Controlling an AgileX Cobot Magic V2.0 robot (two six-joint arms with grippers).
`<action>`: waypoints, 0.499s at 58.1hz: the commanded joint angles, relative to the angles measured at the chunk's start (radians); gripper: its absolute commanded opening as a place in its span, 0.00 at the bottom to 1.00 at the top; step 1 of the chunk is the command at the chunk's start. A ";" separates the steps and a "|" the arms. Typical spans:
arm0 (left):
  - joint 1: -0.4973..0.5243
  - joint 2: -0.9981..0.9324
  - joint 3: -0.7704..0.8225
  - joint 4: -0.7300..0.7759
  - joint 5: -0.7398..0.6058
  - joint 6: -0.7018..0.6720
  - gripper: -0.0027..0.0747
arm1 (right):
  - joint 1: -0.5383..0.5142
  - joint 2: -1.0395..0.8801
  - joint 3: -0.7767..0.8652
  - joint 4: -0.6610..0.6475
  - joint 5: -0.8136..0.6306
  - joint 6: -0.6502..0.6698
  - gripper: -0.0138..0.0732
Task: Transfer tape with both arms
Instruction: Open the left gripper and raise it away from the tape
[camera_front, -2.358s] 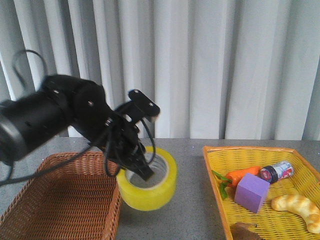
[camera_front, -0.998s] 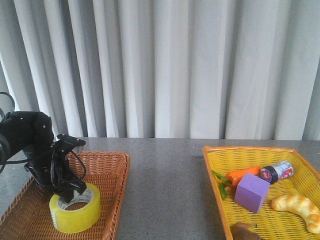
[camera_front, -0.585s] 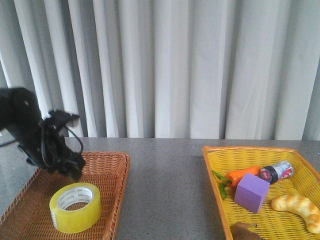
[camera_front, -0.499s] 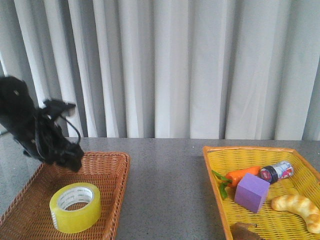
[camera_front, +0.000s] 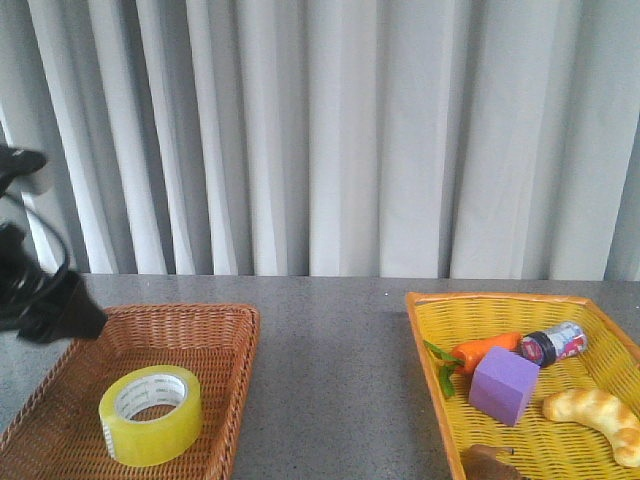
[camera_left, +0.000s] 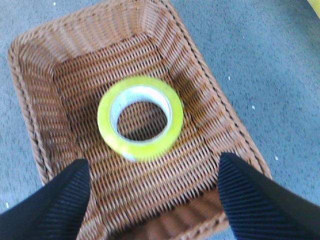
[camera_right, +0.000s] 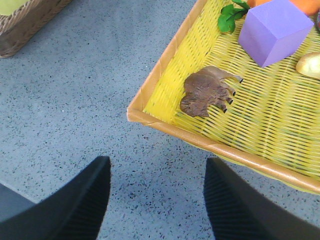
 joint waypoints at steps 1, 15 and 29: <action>0.000 -0.151 0.128 -0.023 -0.157 -0.007 0.70 | -0.005 -0.004 -0.027 -0.002 -0.060 -0.012 0.63; 0.000 -0.445 0.510 -0.023 -0.373 -0.007 0.70 | -0.005 -0.004 -0.027 -0.002 -0.060 -0.012 0.63; 0.000 -0.692 0.779 -0.013 -0.517 -0.007 0.70 | -0.005 -0.004 -0.027 -0.002 -0.060 -0.012 0.63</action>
